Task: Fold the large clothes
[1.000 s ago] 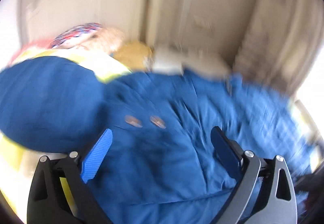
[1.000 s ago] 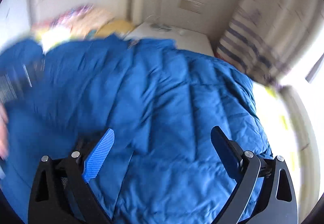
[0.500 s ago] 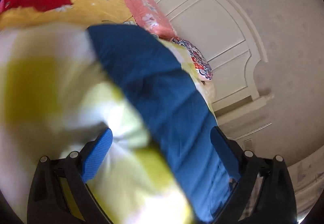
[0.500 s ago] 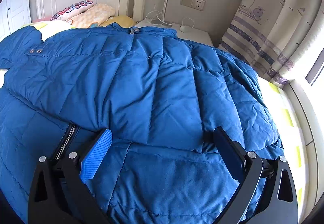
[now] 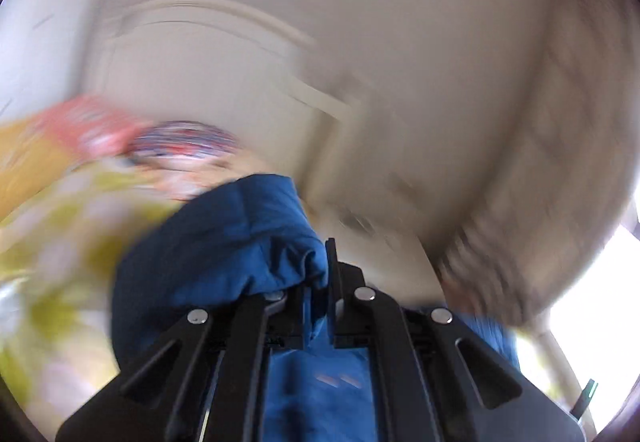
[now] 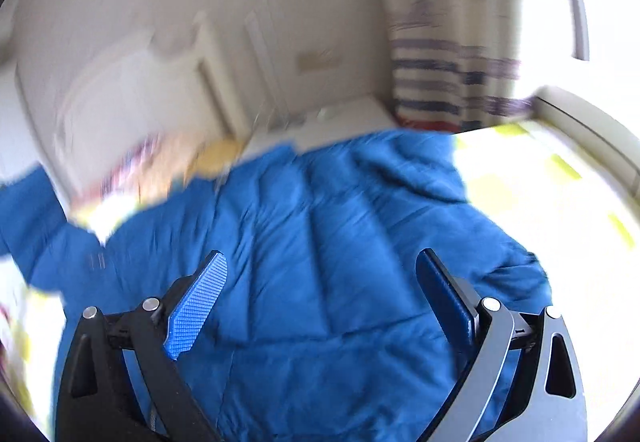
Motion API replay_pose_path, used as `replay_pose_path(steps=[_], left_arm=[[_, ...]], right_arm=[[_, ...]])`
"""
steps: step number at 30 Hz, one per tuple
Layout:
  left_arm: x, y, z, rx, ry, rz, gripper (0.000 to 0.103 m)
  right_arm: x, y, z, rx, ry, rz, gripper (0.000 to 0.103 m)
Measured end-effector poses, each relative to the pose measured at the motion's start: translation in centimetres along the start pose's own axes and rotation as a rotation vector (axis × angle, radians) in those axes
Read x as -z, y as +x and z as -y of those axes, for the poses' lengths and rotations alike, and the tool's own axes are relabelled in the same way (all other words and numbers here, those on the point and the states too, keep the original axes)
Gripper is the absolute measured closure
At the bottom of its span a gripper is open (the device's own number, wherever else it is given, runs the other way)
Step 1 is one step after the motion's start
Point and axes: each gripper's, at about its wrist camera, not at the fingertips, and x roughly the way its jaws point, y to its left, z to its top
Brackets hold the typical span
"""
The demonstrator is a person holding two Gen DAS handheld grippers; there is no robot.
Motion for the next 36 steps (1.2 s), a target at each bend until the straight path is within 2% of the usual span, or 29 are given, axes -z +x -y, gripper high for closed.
replay_pose_path(steps=[2,3,5,6,7,8,9,10,13,15,16,18,20,21,23,24,26,28,29,30,34,36], left_arm=[[3.2,3.6,6.3,0.012,0.148,-0.084,0.09],[6.0,6.0,9.7,0.013,0.23,-0.159,0.084],[10.7,10.0,13.8,0.015,0.345,-0.326,0.042],[13.8,12.2,15.7,0.011,0.41,-0.429,0.034],[16.3,13.6,16.8,-0.032,0.482,-0.469,0.023],[18.2,14.1,17.9,-0.124,0.588,-0.436,0.019],[18.2,13.7,18.4,-0.144,0.614,-0.409,0.016],[17.9,13.6,18.6,-0.142,0.623,-0.416,0.011],[16.9,12.6,17.6,-0.081,0.591,-0.462,0.011],[15.2,9.6,16.8,-0.053,0.523,-0.407,0.011],[13.7,7.2,15.5,-0.026,0.441,-0.372,0.011],[11.7,3.1,12.5,-0.022,0.317,-0.302,0.009],[10.0,1.0,9.3,-0.064,0.194,-0.249,0.004],[9.6,0.1,6.8,-0.126,0.108,-0.231,0.004],[9.6,-0.2,3.5,-0.196,-0.002,-0.244,0.005],[10.0,0.2,2.0,-0.216,-0.042,-0.274,0.009],[11.2,0.8,0.5,-0.222,-0.072,-0.333,0.019],[12.7,2.6,0.3,-0.262,-0.053,-0.403,0.019],[13.2,3.5,0.4,-0.285,-0.041,-0.429,0.024],[13.7,4.3,0.2,-0.294,-0.044,-0.442,0.025],[14.0,4.7,0.0,-0.301,-0.042,-0.433,0.023],[14.0,4.5,-0.4,-0.302,-0.044,-0.433,0.021]], right_arm=[[-0.3,-0.4,1.7,0.01,0.069,0.04,0.011],[-0.4,-0.4,2.5,0.014,0.097,0.044,0.011],[-0.5,-0.1,3.9,0.011,0.159,0.033,0.011],[-0.5,0.1,4.4,0.01,0.189,0.023,0.011],[-0.4,0.3,4.7,0.01,0.205,0.015,0.011],[-0.4,0.6,4.9,0.008,0.218,0.001,0.011],[-0.4,0.8,5.1,0.011,0.221,-0.004,0.011],[-0.4,0.8,5.1,0.016,0.218,-0.006,0.011],[-0.5,0.8,4.6,0.013,0.184,-0.003,0.011],[-0.2,0.7,4.1,0.016,0.166,-0.005,0.011],[-0.1,0.6,4.0,0.015,0.164,-0.003,0.011],[0.0,0.5,4.0,0.015,0.165,-0.001,0.011],[0.1,0.3,4.1,0.015,0.164,0.0,0.011],[0.1,0.3,4.1,0.015,0.162,0.001,0.011],[0.1,0.2,3.8,0.018,0.148,0.004,0.011],[0.2,0.1,3.6,0.022,0.139,0.006,0.011],[0.3,0.1,3.1,0.031,0.114,0.009,0.011],[0.3,0.1,2.6,0.042,0.093,0.01,0.011],[0.3,0.1,2.5,0.046,0.084,0.011,0.011],[0.3,0.1,2.4,0.049,0.079,0.012,0.011],[0.4,-0.2,1.8,0.048,0.049,0.03,0.011],[0.5,-0.8,0.3,0.044,-0.022,0.062,0.011]])
